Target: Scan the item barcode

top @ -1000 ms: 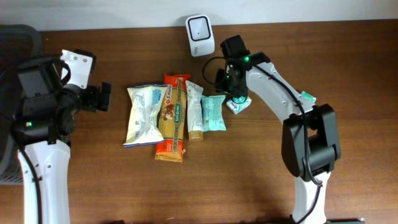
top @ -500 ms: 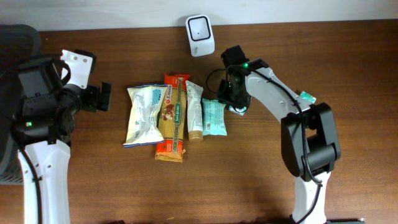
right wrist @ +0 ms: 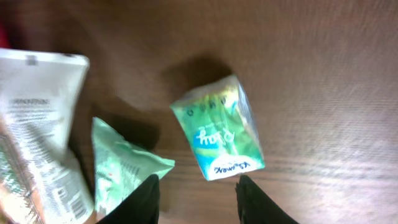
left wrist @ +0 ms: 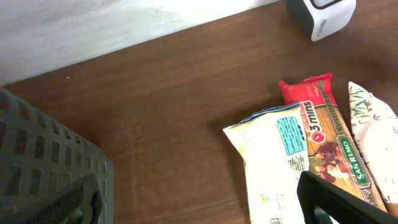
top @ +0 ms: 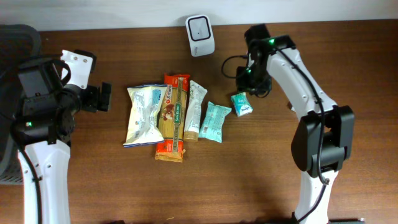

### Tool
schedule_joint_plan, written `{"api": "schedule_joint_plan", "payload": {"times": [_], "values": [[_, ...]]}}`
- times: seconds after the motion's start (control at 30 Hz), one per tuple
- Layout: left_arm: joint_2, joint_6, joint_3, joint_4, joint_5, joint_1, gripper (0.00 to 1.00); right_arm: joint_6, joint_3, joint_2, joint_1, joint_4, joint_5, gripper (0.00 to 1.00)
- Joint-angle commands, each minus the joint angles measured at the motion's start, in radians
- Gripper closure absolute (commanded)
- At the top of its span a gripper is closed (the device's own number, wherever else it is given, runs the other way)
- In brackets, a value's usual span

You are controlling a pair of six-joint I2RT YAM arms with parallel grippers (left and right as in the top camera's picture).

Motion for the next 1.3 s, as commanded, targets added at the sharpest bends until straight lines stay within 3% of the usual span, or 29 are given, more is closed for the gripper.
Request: {"api": "schedule_joint_plan", "payload": {"times": [0.0, 0.23, 0.4, 0.73, 0.83, 1.0, 1.1, 1.27], "values": [[-0.011, 0.016, 0.003, -0.011, 0.000, 0.004, 0.01, -0.148, 0.040, -0.012, -0.019, -0.016, -0.036, 0.54], [-0.011, 0.016, 0.003, -0.014, 0.000, 0.004, 0.01, -0.229, -0.122, -0.009, -0.095, 0.043, -0.060, 0.47], [-0.011, 0.016, 0.003, -0.014, 0.000, 0.004, 0.01, -0.259, -0.256, -0.009, -0.150, 0.177, -0.233, 0.57], [-0.011, 0.016, 0.003, -0.014, 0.000, 0.004, 0.01, -0.249, -0.429, -0.009, -0.156, 0.348, -0.320, 0.59], [-0.011, 0.016, 0.003, -0.014, 0.000, 0.004, 0.01, -0.238, -0.454, -0.003, -0.156, 0.375, -0.320, 0.67], [-0.011, 0.016, 0.003, -0.014, 0.000, 0.004, 0.01, -0.217, -0.455, 0.005, -0.156, 0.374, -0.328, 0.94], [-0.011, 0.016, 0.003, -0.014, 0.000, 0.004, 0.01, -0.197, -0.445, 0.001, -0.167, 0.357, -0.428, 0.96], [-0.011, 0.016, 0.003, -0.014, 0.000, 0.004, 0.01, -0.209, -0.291, -0.057, -0.241, 0.148, -0.655, 0.96]]}}
